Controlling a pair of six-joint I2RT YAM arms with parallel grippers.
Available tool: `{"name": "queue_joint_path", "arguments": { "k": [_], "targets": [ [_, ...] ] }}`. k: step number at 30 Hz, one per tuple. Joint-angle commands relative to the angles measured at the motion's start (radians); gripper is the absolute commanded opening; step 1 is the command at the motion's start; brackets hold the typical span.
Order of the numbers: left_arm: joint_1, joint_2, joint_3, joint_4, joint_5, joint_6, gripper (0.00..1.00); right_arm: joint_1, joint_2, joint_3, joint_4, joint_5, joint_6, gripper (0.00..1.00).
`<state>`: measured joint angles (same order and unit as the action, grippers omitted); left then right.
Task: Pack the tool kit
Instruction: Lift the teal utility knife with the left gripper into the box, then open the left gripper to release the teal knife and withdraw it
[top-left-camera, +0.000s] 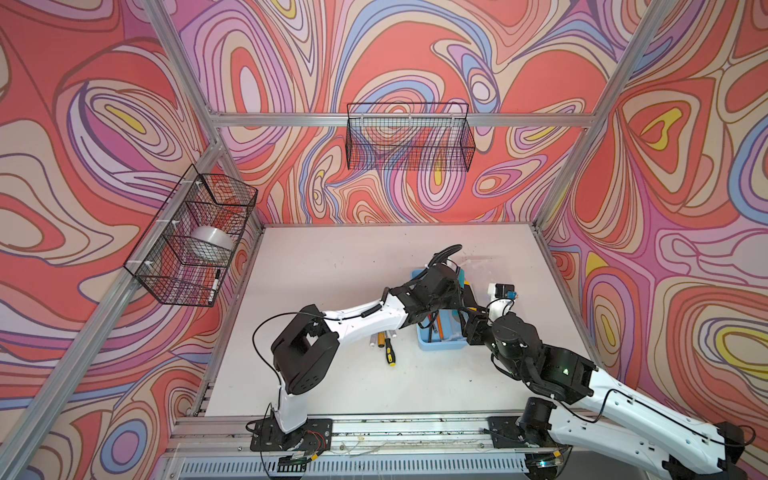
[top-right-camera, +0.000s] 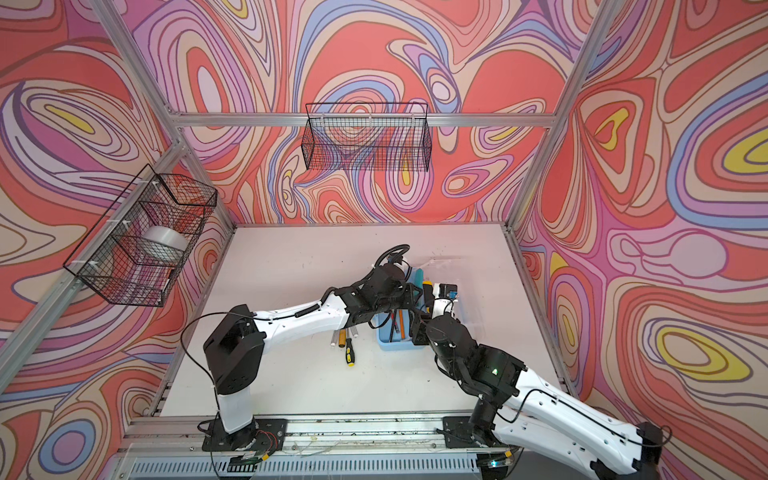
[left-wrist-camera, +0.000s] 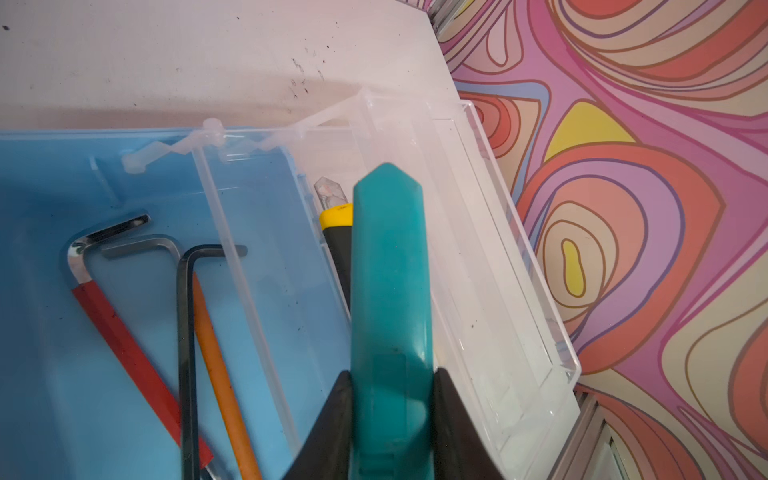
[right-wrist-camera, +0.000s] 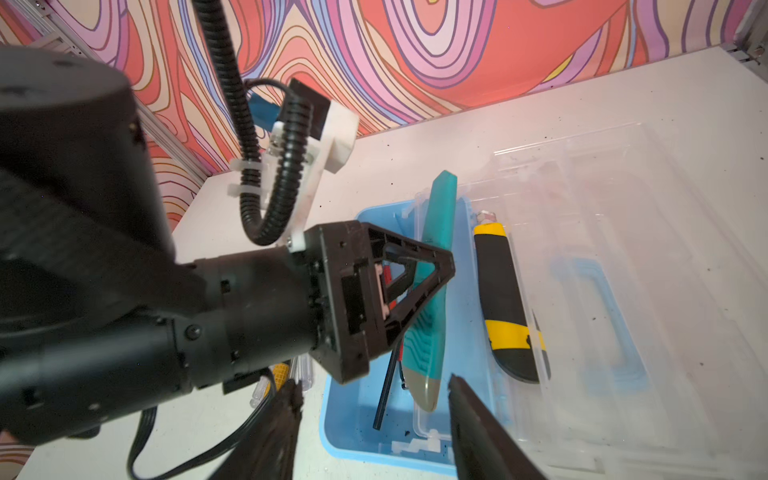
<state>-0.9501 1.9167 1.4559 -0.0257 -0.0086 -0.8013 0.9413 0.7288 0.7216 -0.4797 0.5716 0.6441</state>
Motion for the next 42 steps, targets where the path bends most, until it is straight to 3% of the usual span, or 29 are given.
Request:
{"name": "queue_joint_path", "arguments": {
  "k": [1, 8, 18, 26, 31, 35, 42],
  "targets": [
    [0.003, 0.036, 0.043, -0.012, -0.035, -0.03, 0.18, -0.002, -0.013, -0.002, -0.037, 0.037, -0.01, 0.58],
    [0.002, 0.093, 0.094, -0.042, -0.056, -0.028, 0.2, -0.003, -0.001, -0.026, -0.01, 0.027, -0.015, 0.58],
    [0.002, 0.149, 0.135, -0.068, -0.075, -0.076, 0.34, -0.002, 0.049, -0.057, 0.013, 0.005, 0.002, 0.59],
    [0.003, 0.141, 0.138, -0.072, -0.084, -0.087, 0.39, -0.002, 0.035, -0.044, 0.004, -0.003, -0.001, 0.59],
    [0.003, 0.066, 0.098, -0.05, -0.086, -0.009, 0.38, -0.003, 0.057, -0.026, -0.003, -0.016, -0.01, 0.59],
    [0.003, -0.053, -0.027, 0.007, -0.142, 0.061, 0.38, -0.003, 0.114, -0.011, 0.005, -0.055, -0.007, 0.59],
    [0.013, -0.275, -0.203, -0.066, -0.246, 0.179, 0.38, -0.003, 0.253, 0.035, 0.061, -0.156, -0.024, 0.56]
  ]
}}
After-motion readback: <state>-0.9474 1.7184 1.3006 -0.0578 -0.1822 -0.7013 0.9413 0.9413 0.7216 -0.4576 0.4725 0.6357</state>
